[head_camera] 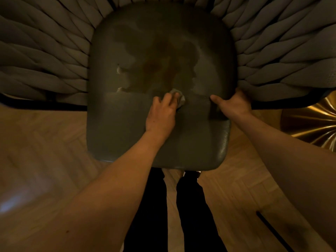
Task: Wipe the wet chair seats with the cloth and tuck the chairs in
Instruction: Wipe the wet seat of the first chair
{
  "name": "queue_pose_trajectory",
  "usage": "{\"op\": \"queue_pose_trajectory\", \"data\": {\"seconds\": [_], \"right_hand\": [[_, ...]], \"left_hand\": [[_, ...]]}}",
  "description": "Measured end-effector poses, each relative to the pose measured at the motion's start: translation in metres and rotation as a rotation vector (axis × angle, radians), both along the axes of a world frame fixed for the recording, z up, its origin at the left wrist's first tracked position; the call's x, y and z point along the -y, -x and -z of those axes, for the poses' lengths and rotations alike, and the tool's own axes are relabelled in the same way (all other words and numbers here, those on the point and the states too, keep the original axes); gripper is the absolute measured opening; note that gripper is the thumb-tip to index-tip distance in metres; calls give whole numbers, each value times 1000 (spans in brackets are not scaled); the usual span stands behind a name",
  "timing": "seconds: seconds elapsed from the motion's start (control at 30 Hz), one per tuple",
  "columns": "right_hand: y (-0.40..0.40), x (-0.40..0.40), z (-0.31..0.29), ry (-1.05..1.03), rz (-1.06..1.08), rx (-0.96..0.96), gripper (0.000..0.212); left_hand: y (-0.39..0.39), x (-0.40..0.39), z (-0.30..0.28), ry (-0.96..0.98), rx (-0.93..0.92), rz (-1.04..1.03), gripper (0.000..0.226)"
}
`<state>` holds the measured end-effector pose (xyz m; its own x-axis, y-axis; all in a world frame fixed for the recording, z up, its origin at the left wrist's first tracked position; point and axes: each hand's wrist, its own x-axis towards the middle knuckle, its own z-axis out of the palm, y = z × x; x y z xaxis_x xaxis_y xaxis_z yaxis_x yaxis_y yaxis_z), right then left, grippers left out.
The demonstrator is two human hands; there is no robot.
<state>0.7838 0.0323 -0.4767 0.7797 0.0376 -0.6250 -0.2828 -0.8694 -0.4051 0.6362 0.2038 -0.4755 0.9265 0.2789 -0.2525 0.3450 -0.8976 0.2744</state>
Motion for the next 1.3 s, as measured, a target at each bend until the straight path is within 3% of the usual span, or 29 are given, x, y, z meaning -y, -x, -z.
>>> {"op": "queue_pose_trajectory", "data": {"seconds": [0.4, 0.6, 0.77, 0.87, 0.93, 1.0, 1.17, 1.3], "right_hand": [[-8, 5, 14, 28, 6, -30, 82], [-9, 8, 18, 31, 9, -27, 85], [-9, 10, 17, -9, 38, -72, 83], [-10, 10, 13, -81, 163, -139, 108], [-11, 7, 10, -90, 219, -151, 105], [-12, 7, 10, -88, 289, -149, 96], [-17, 19, 27, -191, 460, -182, 144], [-34, 42, 79, -288, 522, -234, 141]], "left_hand": [[66, -127, 9, -181, -41, -241, 46], [92, -175, 2, -217, -75, -458, 45], [87, -175, 6, -155, -39, -549, 37], [84, -173, 14, -4, 65, -616, 29], [78, -166, 13, 66, 102, -603, 32], [68, -154, 9, 17, 34, -534, 37], [44, -113, 8, -14, 38, -397, 50], [16, -63, 5, 89, 38, -323, 56]]}}
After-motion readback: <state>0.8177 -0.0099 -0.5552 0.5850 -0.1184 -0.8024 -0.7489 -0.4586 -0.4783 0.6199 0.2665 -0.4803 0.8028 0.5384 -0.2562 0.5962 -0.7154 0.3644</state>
